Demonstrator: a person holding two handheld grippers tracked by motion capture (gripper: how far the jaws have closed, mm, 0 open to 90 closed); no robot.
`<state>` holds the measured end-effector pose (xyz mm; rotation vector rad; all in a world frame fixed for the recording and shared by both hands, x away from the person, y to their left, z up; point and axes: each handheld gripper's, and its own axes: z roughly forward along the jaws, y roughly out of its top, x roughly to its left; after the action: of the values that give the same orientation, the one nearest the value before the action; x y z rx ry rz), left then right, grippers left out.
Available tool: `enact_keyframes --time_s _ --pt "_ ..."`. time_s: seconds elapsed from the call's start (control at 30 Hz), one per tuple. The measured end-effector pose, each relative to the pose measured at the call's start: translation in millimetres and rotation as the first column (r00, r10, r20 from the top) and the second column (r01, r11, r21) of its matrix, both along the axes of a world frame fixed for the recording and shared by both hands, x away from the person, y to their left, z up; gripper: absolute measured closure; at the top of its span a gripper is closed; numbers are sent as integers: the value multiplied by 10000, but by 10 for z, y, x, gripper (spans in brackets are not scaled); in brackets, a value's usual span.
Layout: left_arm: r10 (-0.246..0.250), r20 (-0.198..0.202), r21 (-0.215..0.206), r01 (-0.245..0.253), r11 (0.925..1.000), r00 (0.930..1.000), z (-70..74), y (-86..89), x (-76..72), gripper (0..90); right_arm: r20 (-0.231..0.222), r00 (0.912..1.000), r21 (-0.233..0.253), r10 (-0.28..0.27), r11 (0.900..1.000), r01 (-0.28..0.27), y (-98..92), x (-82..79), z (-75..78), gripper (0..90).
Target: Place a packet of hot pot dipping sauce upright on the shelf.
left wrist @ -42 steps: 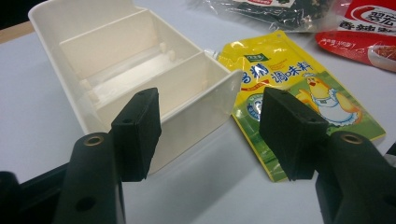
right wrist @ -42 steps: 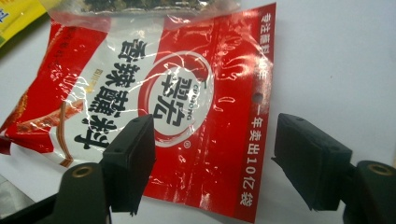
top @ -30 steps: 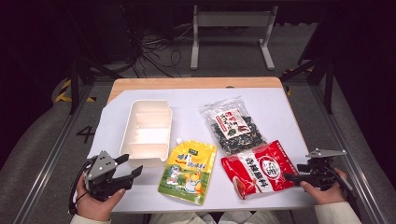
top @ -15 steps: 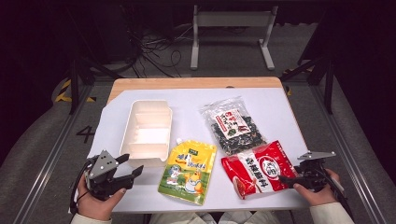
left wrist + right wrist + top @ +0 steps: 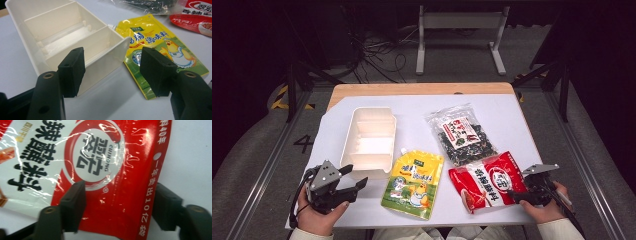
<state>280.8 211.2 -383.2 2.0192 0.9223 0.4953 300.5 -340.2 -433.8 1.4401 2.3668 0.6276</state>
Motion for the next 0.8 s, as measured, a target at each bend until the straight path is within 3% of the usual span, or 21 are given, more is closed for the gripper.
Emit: enact_keyframes --time_s 0.27,0.37,0.4,0.43,0.53,0.6,0.63,0.7,0.8 --pt "-86 13 -26 86 10000 10000 7 -23 6 377 -112 9998 76 191 9998 -190 44 -3 20 612" --pt "-217 30 5 217 9998 9998 10 -47 12 378 -87 9998 -115 206 9997 -207 67 -1 31 688" --pt "-220 2 -15 220 9998 9998 12 -58 14 383 -95 9996 -219 264 9994 -266 80 2 39 792" --pt "-276 -11 -32 276 9996 9996 13 -67 17 384 -165 9989 -138 431 9990 -433 100 4 39 816" --pt "-498 -28 -212 497 9985 9988 33 -104 30 385 -32 9973 -526 732 9959 -733 153 -5 54 857" --pt "-521 -4 -239 521 9984 9986 38 -110 34 385 -68 9973 21 729 9973 -728 94 3 66 875" --pt "-560 -22 -346 559 9978 9984 44 -124 35 385 -68 9973 21 729 9973 -728 94 3 66 875" --pt "-647 2 -317 647 9974 9979 62 -140 42 384 -52 9969 819 782 9936 -775 3 0 114 885" --pt "-804 -41 -569 800 9952 9968 87 -174 59 376 338 9959 984 838 9914 -867 -67 -55 259 887"
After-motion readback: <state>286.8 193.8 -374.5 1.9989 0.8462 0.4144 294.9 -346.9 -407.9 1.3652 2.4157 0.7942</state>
